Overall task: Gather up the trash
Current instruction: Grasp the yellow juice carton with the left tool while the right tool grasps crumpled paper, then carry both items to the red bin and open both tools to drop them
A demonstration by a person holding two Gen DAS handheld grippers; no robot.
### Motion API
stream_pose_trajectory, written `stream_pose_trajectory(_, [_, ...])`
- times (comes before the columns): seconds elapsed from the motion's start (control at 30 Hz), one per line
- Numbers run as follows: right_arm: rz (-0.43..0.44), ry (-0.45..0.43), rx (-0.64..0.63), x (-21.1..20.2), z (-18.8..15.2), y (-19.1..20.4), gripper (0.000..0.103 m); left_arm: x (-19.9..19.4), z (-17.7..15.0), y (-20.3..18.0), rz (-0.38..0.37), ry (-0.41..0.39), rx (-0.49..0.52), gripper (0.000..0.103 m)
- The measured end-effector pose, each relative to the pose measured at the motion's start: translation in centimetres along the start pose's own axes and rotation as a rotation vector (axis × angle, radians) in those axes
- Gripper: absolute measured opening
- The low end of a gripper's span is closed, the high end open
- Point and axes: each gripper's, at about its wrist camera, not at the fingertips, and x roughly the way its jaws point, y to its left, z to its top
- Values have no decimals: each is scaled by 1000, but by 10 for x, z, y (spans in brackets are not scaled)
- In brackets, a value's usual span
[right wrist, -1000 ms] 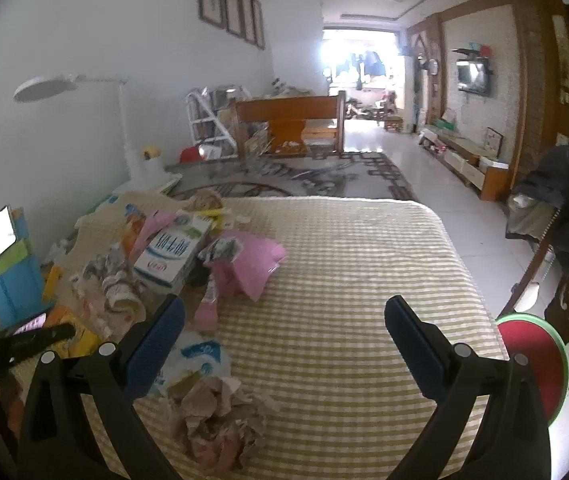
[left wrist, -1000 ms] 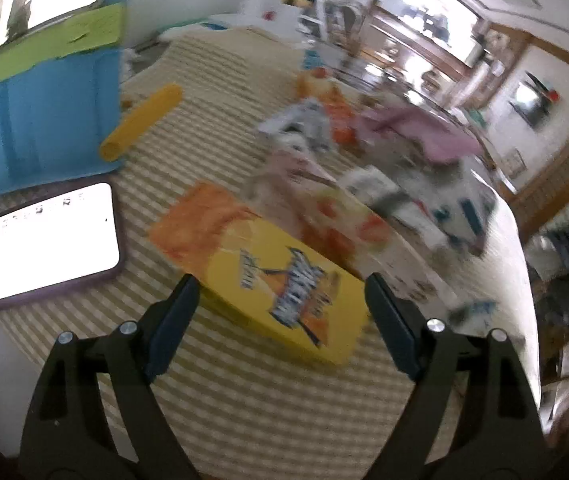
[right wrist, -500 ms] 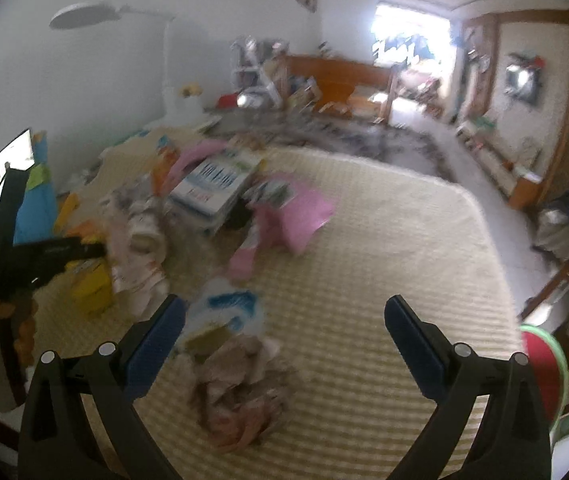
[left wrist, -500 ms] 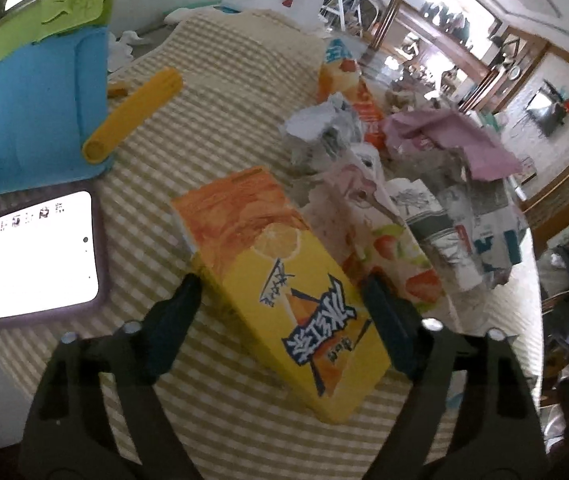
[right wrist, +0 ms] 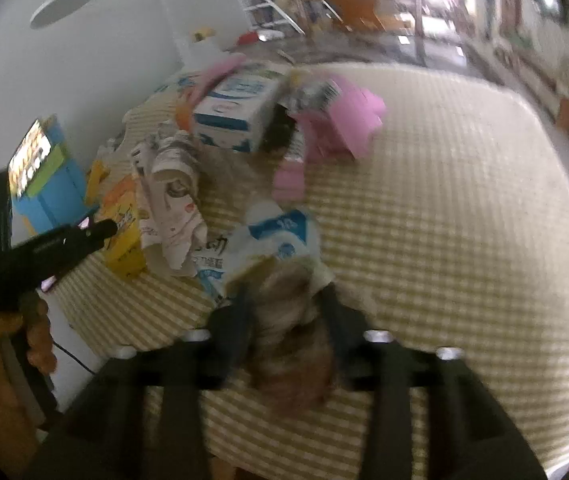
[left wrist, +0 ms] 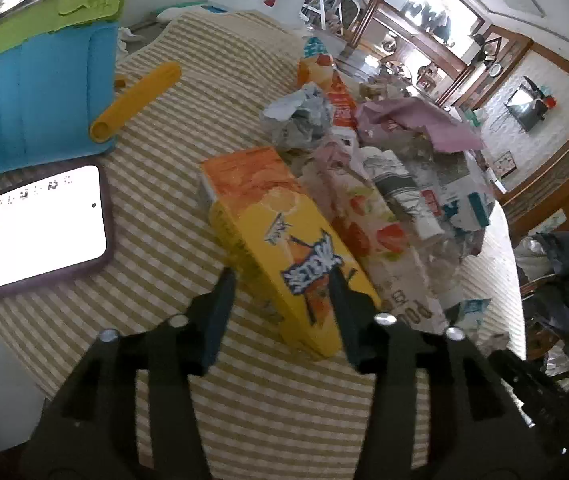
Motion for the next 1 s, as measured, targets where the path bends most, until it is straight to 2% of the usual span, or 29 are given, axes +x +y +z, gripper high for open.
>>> stream_pose_trajectory(0.07, [1,-34,37,-8,2,-7,31,2,5,-4,-4,0,-15,70])
stream_pose_trajectory(0.13, [-11,-58,53,-14,4,-11,31,6,10,-9,9,-13,-19,75])
stream_pose_trajectory(0.17, [-16,-70,60,-17,4,-13,31,11,15,-15,44,-19,-1,77])
stream_pose_trajectory(0.3, [-17,-77,61,-19,5,-14,31,35,20,-23,153,22,44,79])
stream_pose_trajectory(0.37, [-17,-79,56,-21,5,-14,31,42,19,-25,169,27,56,83])
stream_pose_trajectory(0.5, [-14,-86,56,-21,2,-15,31,42,17,-22,149,18,88,83])
stream_pose_trajectory(0.8, [-12,-134,74,-31,5,-17,31,19,6,-10,52,9,56,68])
stream_pose_trajectory(1.0, [-27,-190,86,-44,6,-22,31,-36,6,-39,-8,-140,146,67])
